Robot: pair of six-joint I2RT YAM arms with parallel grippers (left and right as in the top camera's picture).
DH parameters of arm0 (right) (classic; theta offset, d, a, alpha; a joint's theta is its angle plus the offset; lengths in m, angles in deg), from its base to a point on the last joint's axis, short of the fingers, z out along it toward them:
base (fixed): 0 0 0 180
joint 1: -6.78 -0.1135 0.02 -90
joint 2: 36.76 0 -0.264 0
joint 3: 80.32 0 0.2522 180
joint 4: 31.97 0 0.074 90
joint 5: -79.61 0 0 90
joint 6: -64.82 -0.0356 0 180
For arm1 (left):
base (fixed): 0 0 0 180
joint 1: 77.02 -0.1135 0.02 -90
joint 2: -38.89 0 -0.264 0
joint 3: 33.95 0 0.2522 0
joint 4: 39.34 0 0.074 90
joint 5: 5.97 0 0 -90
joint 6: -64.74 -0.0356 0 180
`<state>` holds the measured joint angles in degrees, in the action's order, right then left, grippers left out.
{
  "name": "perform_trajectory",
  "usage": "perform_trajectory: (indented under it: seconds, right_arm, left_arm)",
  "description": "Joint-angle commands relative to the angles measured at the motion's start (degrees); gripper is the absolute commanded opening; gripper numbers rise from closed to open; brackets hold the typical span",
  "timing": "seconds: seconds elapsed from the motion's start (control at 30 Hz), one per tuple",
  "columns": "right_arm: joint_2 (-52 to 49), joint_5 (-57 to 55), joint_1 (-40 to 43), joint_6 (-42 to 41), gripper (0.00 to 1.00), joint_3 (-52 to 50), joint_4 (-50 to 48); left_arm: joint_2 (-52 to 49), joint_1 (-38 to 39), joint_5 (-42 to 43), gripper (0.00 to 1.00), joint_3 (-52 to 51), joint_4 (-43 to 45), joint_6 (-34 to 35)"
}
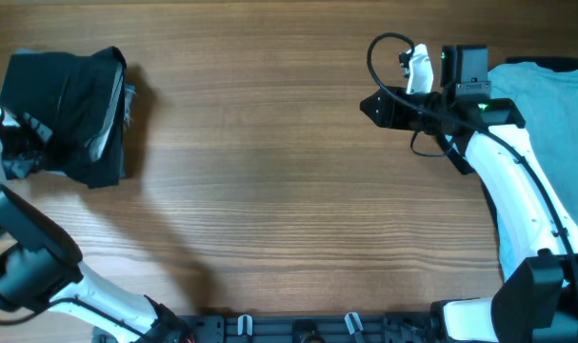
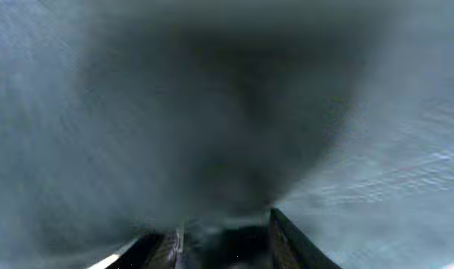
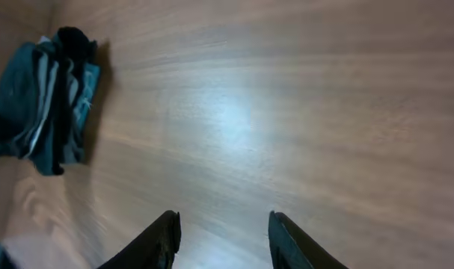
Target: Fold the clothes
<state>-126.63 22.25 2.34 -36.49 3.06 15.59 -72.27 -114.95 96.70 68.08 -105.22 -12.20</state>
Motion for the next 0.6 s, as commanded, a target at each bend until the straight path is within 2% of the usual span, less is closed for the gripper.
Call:
perform_trajectory:
  seconds: [0.0, 0.1, 0.17, 0.2, 0.23, 0.27, 0.3, 0.37, 0.57]
  right_arm:
    - [3.8, -7.9, -0.2, 4.0, 0.44, 1.8, -0.7]
    - [11.6, -16.6, -0.2, 5.8, 0.45, 4.4, 0.9]
    - [17.4, -17.4, -0.2, 5.7, 0.46, 5.7, 1.7]
    - [20.9, -17.4, -0.2, 5.2, 0.48, 6.1, 2.0]
    - [24.3, -17.3, -0.2, 4.6, 0.5, 6.1, 2.2]
    - [27.3, -17.4, -0.2, 4.2, 0.52, 6.1, 2.7]
    - [30.4, -17.4, -0.2, 3.6, 0.59, 6.1, 3.7]
    - [37.5, -17.4, -0.2, 3.7, 1.0, 6.1, 8.5]
    - [48.6, -20.8, -0.2, 3.8, 1.0, 6.1, 19.1]
  left_arm:
    - [11.5, 1.0, 10.1, 0.4, 7.6, -1.5, -5.4]
    - [22.2, 5.0, 10.7, 0.55, 10.0, 0.5, -11.4]
    - [27.8, 8.2, 10.6, 0.66, 10.0, 0.3, -13.4]
    - [30.2, 9.8, 10.3, 0.74, 10.0, -0.9, -14.2]
    - [32.4, 11.0, 9.7, 1.0, 10.0, -2.6, -14.2]
    - [34.0, 11.6, 9.6, 1.0, 10.0, -4.3, -14.2]
    - [35.8, 12.1, 9.5, 1.0, 10.0, -6.8, -14.2]
    - [38.3, 12.1, 7.0, 1.0, 10.0, -11.3, -14.2]
    - [39.7, 12.1, 6.0, 1.0, 10.0, -17.7, -13.9]
